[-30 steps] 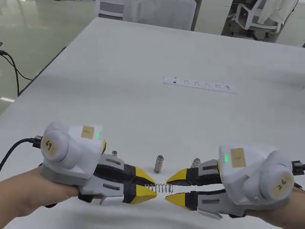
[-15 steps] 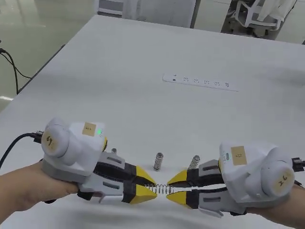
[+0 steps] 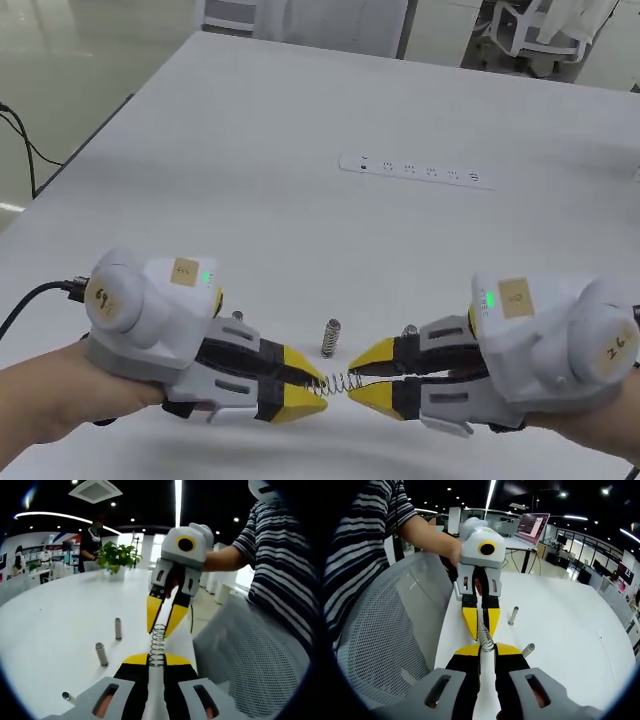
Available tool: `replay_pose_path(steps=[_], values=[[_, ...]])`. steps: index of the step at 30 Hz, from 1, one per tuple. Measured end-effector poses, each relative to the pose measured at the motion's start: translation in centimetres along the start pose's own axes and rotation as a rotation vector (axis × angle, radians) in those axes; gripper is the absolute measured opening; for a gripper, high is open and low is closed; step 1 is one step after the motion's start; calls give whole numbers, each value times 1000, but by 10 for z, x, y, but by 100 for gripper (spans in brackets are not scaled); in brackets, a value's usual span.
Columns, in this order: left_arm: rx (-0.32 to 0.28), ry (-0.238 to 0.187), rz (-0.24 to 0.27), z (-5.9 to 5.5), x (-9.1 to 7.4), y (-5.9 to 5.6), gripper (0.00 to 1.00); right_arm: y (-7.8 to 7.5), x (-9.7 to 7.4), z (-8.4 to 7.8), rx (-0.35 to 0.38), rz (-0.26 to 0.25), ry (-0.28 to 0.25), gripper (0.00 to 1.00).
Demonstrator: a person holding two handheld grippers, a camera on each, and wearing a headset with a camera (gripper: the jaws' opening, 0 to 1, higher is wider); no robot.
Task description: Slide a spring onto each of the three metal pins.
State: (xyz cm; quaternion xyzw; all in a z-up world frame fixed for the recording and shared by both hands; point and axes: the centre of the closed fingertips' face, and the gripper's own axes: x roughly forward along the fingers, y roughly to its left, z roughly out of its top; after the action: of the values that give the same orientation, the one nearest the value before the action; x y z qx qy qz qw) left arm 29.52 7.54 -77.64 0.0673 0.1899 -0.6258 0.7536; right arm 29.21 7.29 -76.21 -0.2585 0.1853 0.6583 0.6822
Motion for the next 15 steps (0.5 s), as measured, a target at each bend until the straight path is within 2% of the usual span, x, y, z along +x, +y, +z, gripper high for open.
replay_pose_path(steps=[7, 15], values=[[23, 26, 10, -5, 3, 0, 2, 3, 3, 12, 4, 12, -35, 7], [31, 30, 19, -3, 5, 2, 2, 0, 5, 27, 58, -3, -104, 8]])
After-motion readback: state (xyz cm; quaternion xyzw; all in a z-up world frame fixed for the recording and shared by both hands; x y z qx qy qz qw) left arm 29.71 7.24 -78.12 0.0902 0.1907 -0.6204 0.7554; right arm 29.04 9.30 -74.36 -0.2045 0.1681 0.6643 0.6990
